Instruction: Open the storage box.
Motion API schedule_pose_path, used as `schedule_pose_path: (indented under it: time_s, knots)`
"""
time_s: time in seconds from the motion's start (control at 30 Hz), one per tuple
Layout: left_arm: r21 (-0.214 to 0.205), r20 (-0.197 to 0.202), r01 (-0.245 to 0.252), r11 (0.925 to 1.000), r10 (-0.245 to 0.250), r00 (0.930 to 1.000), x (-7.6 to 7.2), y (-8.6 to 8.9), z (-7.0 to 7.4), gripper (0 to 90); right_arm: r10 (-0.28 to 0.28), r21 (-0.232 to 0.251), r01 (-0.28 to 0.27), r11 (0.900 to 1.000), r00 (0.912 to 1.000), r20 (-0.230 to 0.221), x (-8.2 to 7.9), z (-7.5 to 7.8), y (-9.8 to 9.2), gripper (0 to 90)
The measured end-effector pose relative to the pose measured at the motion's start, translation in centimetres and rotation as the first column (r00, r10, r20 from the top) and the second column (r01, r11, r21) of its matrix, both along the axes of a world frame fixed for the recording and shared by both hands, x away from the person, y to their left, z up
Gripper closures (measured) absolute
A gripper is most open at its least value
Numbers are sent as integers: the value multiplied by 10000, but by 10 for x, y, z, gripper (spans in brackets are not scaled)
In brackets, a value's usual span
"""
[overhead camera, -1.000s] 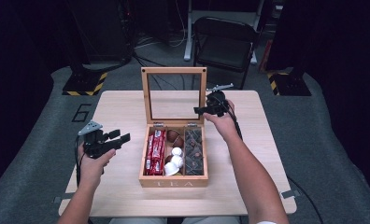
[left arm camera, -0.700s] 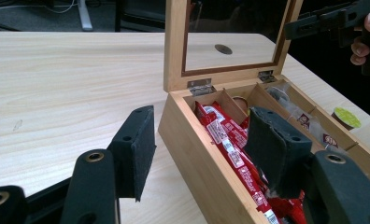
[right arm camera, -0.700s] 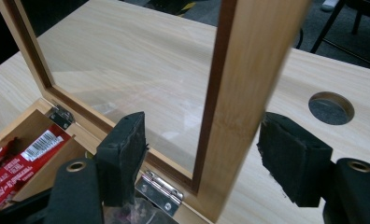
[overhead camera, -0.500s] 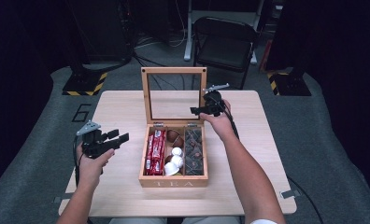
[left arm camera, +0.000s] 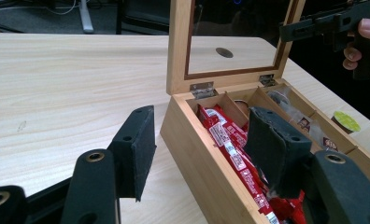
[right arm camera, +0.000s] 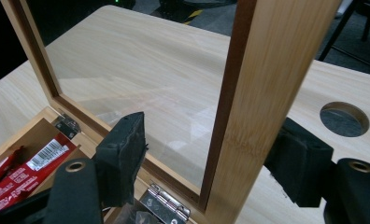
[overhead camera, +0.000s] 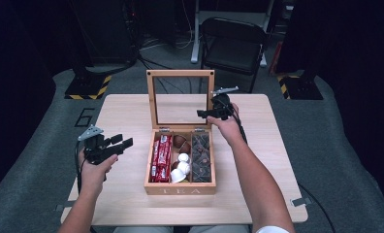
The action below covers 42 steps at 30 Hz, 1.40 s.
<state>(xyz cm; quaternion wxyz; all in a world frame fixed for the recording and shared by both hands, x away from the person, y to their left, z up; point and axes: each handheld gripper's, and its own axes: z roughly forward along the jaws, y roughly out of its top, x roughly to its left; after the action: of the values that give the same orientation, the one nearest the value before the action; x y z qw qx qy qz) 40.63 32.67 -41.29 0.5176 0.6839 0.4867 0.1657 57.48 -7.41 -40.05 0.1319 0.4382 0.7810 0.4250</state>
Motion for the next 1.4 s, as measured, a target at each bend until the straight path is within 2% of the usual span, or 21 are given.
schedule_pose_path:
  time_s: [0.33,0.47,0.73,0.87,1.4]
  knots:
    - [-86,18,-32,10000,32,10000,0,3,0,424,167,15,-167,9999,9998,-116,3,1,-1,340]
    - [-75,8,-15,10000,15,10000,0,3,1,424,75,-179,-78,9998,9998,-172,3,5,-2,401]
    - [-59,7,-5,10000,5,10000,1,3,1,424,104,26,-103,9999,9993,-364,2,8,-9,495]
    - [-41,62,-9,10000,10,10000,1,3,1,424,221,-65,-224,9997,9992,-318,2,9,-11,545]
    - [4,20,-16,10000,16,10000,1,2,1,426,447,-287,-449,9986,9989,-102,-3,11,-15,596]
